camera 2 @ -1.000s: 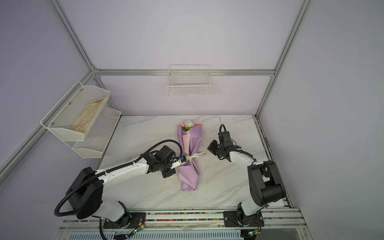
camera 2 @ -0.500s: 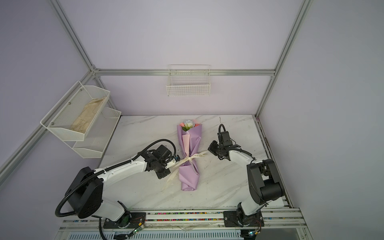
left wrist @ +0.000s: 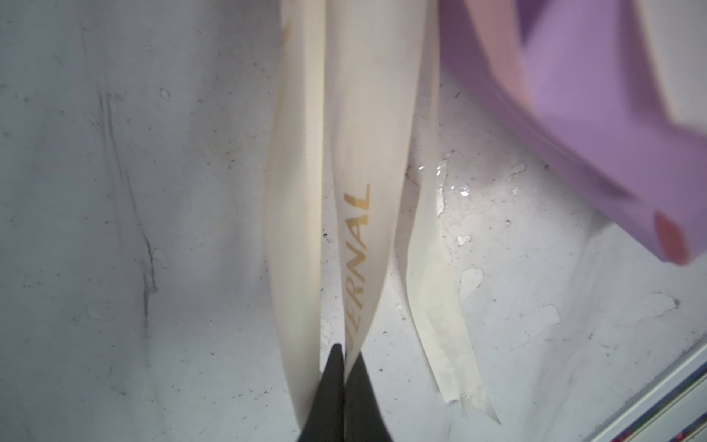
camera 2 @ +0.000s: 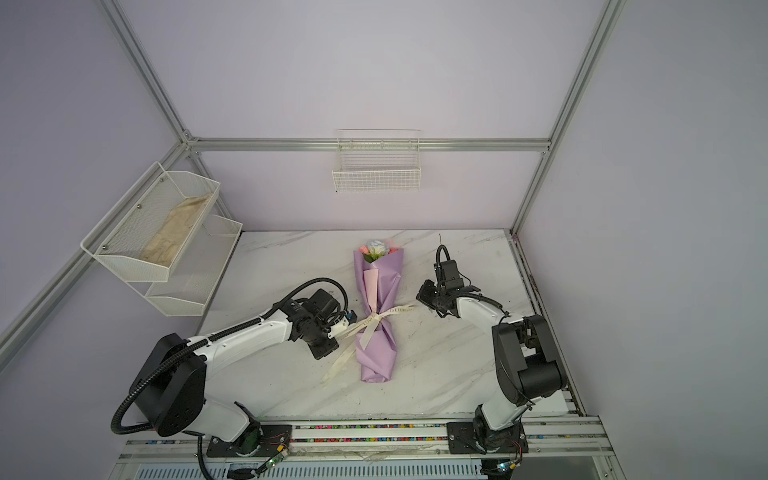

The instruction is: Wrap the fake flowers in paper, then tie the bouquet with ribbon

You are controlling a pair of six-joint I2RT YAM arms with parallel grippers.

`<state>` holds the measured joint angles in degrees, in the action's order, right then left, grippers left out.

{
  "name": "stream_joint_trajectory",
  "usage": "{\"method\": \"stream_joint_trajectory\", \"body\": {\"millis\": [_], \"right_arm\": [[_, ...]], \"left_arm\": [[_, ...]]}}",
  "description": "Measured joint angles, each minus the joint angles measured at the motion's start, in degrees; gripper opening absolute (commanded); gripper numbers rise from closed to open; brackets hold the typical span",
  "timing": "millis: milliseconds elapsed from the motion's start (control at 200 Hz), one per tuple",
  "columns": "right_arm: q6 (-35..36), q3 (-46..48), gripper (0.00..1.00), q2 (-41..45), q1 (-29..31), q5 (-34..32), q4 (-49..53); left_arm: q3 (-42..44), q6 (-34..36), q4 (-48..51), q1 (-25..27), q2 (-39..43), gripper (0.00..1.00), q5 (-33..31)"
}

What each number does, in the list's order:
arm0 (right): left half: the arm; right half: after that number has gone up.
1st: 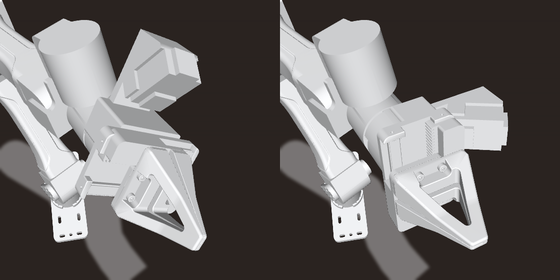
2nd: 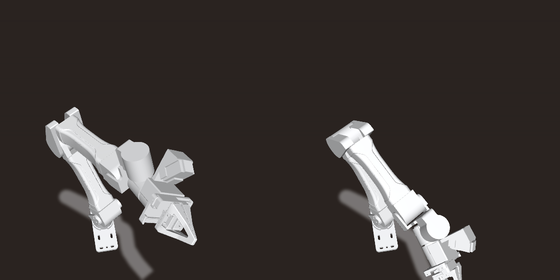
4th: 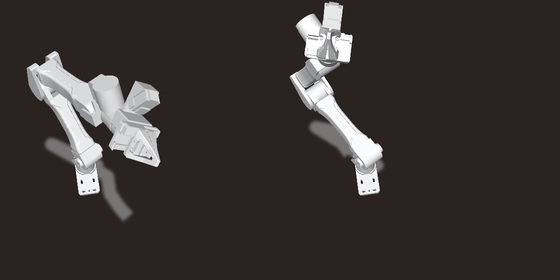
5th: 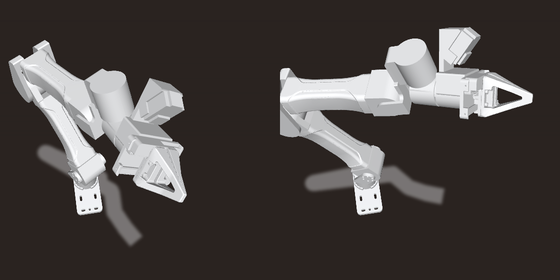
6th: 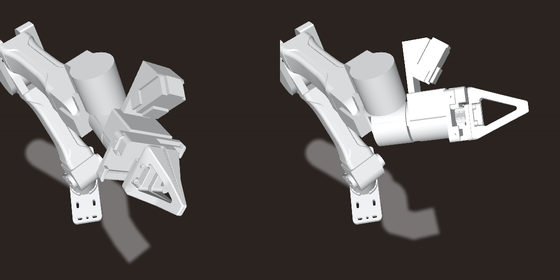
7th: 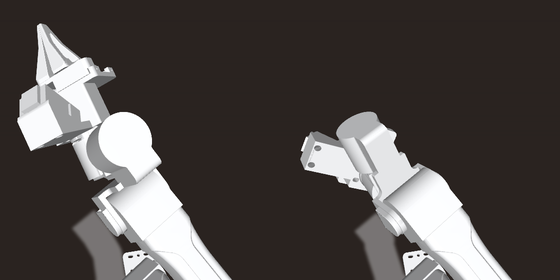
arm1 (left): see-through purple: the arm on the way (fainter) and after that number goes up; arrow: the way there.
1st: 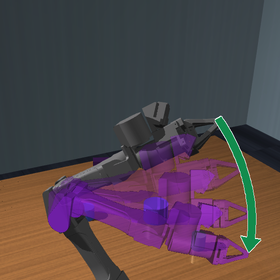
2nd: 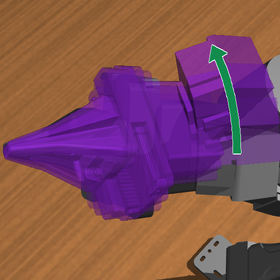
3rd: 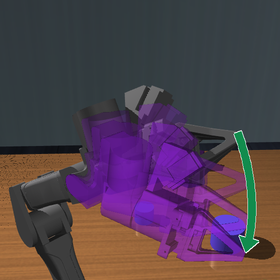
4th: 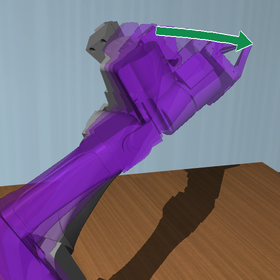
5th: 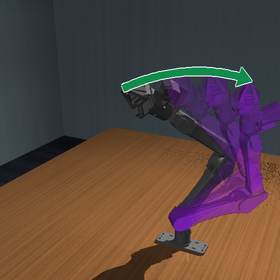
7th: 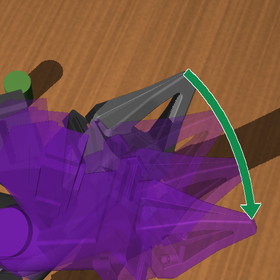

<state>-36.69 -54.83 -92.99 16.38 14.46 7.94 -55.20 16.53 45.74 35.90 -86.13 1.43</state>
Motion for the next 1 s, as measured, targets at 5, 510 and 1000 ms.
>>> {"method": "stream_joint_trajectory", "body": {"millis": [5,510,1000], "right_arm": [[0.02,-0.07,0.00,-0.04,0.00,-0.04,0.07],[1.97,-3.69,0.55,13.27,2.69,5.95,8.11],[-9.66,-7.58,0.44,0.90,30.73,-8.07,12.39]], "left_arm": [[0.00,-0.02,0.00,0.00,0.00,0.00,-0.02],[0.00,0.11,0.11,-0.28,3.26,0.00,4.52],[0.00,0.11,-0.70,-0.28,3.26,0.00,6.21]]}}
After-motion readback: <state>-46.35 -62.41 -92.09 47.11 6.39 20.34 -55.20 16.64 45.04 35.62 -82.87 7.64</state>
